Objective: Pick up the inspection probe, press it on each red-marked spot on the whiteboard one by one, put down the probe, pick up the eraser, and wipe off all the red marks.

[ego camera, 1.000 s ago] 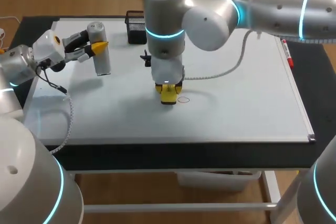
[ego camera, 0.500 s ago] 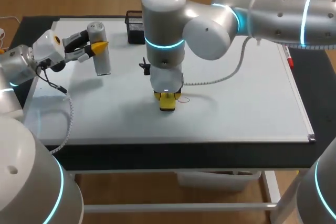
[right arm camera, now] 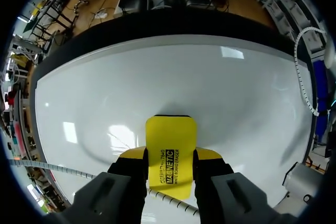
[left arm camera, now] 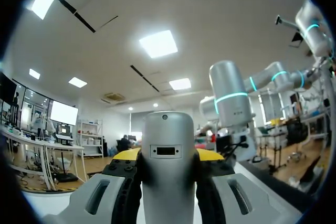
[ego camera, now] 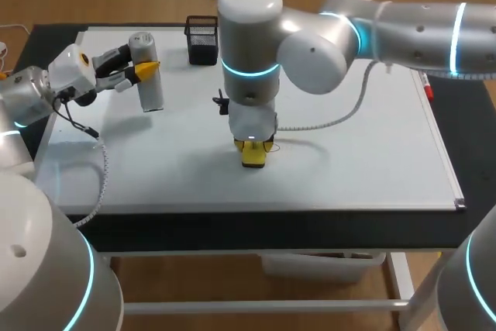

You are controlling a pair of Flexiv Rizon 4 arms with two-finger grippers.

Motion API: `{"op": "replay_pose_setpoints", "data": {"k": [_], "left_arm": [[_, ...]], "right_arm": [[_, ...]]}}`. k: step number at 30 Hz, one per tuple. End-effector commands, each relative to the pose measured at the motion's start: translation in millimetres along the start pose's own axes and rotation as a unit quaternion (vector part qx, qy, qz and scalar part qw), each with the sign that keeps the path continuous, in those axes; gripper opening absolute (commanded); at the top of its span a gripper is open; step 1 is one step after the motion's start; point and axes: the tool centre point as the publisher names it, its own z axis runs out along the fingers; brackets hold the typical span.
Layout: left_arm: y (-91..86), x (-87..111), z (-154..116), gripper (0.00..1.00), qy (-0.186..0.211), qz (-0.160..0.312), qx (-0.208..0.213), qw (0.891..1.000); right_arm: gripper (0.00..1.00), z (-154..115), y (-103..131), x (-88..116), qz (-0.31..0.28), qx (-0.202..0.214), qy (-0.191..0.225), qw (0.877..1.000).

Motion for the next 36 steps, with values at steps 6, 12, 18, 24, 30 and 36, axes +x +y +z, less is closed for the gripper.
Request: {"op": "replay_pose_setpoints", "data": {"k": [6, 12, 18, 24, 30, 36], "left_arm": [[-0.3, 0.2, 1, 0.00, -0.001, 0.001, 0.001, 1.000], [-0.3, 0.2, 1, 0.00, -0.001, 0.001, 0.001, 1.000], [-0.3, 0.2, 1, 0.00, -0.001, 0.001, 0.001, 1.000], [-0.3, 0.2, 1, 0.00, -0.001, 0.001, 0.001, 1.000], [-0.3, 0.2, 1, 0.00, -0.001, 0.001, 0.001, 1.000], [-0.3, 0.2, 1, 0.00, -0.001, 0.001, 0.001, 1.000]], "right_arm": [[0.00, 3, -2, 23, 0.018, 0.001, 0.003, 1.000], [0.00, 5, -4, 39, 0.034, 0.001, 0.004, 0.999], [0.00, 7, -5, 60, 0.055, -0.001, 0.007, 0.998], [0.00, 8, -9, 83, 0.077, -0.002, 0.011, 0.997], [0.00, 7, -13, 94, 0.088, 0.000, 0.017, 0.996], [0.00, 4, -15, 97, 0.087, 0.001, 0.019, 0.996]]}}
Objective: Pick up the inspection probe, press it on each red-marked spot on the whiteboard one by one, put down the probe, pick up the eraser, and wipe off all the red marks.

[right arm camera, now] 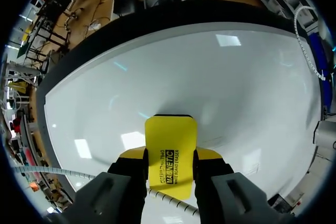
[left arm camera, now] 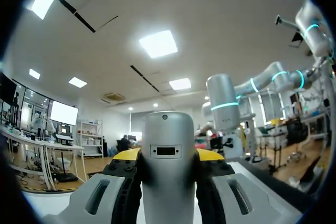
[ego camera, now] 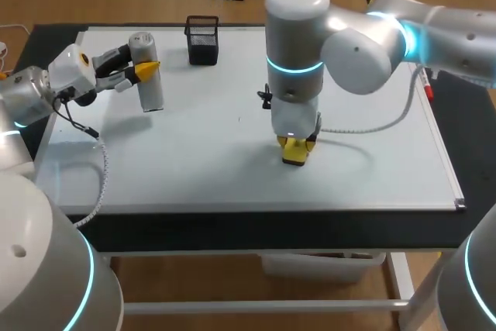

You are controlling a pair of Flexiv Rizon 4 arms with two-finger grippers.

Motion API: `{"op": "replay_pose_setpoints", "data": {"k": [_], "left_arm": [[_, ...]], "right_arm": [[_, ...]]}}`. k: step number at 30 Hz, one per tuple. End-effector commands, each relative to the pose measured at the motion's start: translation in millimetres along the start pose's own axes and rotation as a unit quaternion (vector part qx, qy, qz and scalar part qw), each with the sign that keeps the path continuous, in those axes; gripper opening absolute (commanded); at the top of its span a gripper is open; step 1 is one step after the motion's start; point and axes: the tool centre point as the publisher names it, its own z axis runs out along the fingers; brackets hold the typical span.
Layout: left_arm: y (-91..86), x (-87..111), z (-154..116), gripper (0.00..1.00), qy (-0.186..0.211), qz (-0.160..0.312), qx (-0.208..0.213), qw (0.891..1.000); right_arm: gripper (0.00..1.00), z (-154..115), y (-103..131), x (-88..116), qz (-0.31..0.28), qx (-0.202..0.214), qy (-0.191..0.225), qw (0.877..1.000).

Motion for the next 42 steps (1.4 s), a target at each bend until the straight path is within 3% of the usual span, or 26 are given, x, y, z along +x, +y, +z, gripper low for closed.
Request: {"op": "replay_pose_setpoints", "data": {"k": [1, 5, 13, 14, 38, 42], "left_arm": [[-0.3, 0.2, 0, 0.00, -0.001, 0.001, 0.001, 1.000], [-0.3, 0.2, 0, 0.00, -0.001, 0.001, 0.001, 1.000], [-0.3, 0.2, 0, 0.00, -0.001, 0.001, 0.001, 1.000], [-0.3, 0.2, 0, 0.00, -0.001, 0.001, 0.001, 1.000], [-0.3, 0.2, 0, 0.00, -0.001, 0.001, 0.001, 1.000], [-0.3, 0.2, 0, 0.00, -0.001, 0.001, 0.001, 1.000]], "right_arm": [[0.00, -1, -2, 5, -0.004, 0.002, -0.003, 1.000], [0.00, -12, -4, 9, -0.030, -0.005, -0.037, 0.999], [0.00, -39, -24, 13, -0.068, 0.007, -0.032, 0.997], [0.00, -41, -27, 14, -0.075, 0.013, -0.048, 0.996], [0.00, -41, -27, 14, -0.075, 0.013, -0.048, 0.996], [0.00, -41, -38, 17, -0.084, 0.011, -0.037, 0.996]]}}
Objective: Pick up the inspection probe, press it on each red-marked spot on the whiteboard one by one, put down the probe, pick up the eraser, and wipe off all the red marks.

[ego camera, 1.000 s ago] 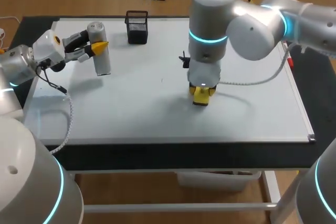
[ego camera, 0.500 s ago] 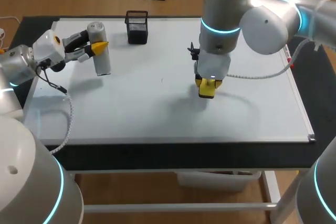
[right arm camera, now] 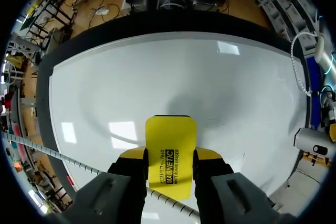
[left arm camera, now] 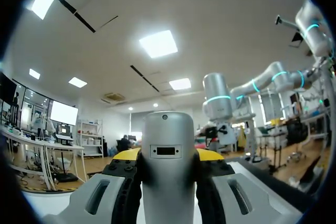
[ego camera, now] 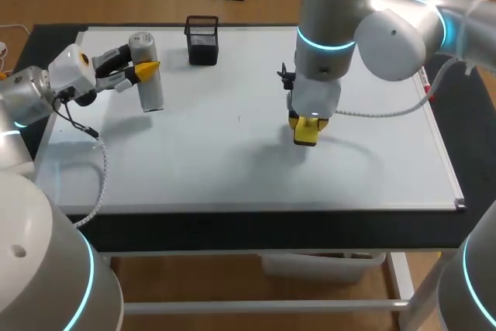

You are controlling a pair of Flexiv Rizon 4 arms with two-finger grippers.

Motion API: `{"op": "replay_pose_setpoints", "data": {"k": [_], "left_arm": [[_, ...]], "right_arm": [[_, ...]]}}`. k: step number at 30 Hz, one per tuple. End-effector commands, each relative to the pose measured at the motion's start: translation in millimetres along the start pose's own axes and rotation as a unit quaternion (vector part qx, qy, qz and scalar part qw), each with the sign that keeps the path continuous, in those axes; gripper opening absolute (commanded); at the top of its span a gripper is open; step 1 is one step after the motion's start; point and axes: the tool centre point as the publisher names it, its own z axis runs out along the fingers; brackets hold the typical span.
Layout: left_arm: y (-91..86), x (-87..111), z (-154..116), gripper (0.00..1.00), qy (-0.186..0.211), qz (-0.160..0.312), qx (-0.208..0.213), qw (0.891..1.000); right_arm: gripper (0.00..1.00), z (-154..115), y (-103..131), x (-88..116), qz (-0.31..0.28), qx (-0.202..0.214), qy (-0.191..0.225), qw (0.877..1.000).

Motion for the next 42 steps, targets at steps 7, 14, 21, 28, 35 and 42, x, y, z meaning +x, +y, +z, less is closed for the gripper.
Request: {"op": "replay_pose_setpoints", "data": {"k": [7, 14, 21, 28, 35, 42], "left_arm": [[-0.3, 0.2, 0, 0.00, -0.001, 0.001, 0.001, 1.000], [-0.3, 0.2, 0, 0.00, -0.001, 0.001, 0.001, 1.000], [-0.3, 0.2, 0, 0.00, -0.001, 0.001, 0.001, 1.000], [-0.3, 0.2, 0, 0.00, -0.001, 0.001, 0.001, 1.000], [-0.3, 0.2, 0, 0.00, -0.001, 0.001, 0.001, 1.000], [-0.3, 0.2, 0, 0.00, -0.001, 0.001, 0.001, 1.000]], "right_arm": [[0.00, -3, -48, 12, -0.032, -0.008, 0.023, 0.999], [0.00, -10, -98, 20, -0.045, -0.001, 0.029, 0.999], [0.00, -8, -147, 21, -0.059, 0.002, 0.043, 0.997], [0.00, 0, -184, 21, -0.061, -0.007, 0.020, 0.998], [0.00, 11, -217, 25, -0.063, -0.017, 0.038, 0.997], [0.00, 15, -239, 28, -0.063, -0.024, 0.039, 0.997]]}}
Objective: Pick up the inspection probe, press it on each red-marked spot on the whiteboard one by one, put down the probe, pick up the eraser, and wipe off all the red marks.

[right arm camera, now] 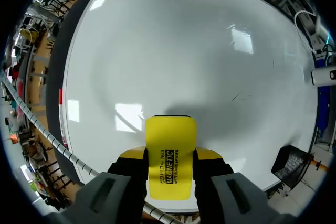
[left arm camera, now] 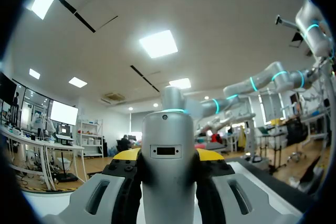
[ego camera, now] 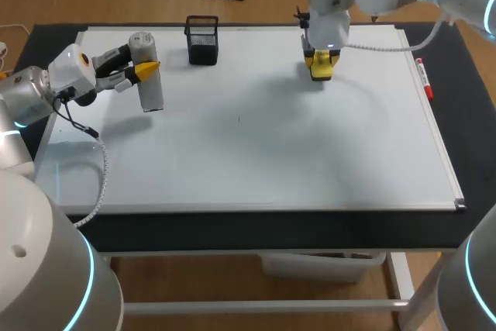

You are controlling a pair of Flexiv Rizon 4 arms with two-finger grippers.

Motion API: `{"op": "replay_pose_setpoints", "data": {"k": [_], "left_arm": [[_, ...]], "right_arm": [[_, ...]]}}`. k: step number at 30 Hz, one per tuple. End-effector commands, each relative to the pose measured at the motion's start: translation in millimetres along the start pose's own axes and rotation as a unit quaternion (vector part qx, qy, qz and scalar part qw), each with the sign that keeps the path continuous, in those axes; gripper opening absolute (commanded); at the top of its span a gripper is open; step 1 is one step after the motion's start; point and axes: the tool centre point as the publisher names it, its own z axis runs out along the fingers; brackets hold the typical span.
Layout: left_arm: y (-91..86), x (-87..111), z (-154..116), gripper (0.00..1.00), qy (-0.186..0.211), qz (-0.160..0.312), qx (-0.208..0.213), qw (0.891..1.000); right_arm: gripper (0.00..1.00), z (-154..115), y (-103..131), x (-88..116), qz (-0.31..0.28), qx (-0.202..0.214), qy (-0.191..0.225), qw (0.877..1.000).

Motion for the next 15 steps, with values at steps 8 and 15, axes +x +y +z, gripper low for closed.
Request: {"op": "replay_pose_setpoints", "data": {"k": [8, 15], "left_arm": [[-0.3, 0.2, 0, 0.00, -0.001, 0.001, 0.001, 1.000], [-0.3, 0.2, 0, 0.00, -0.001, 0.001, 0.001, 1.000]], "right_arm": [[0.00, 12, -37, 2, -0.001, -0.046, 0.000, 0.999], [0.00, 15, -47, -3, -0.003, -0.049, 0.000, 0.999]]}}
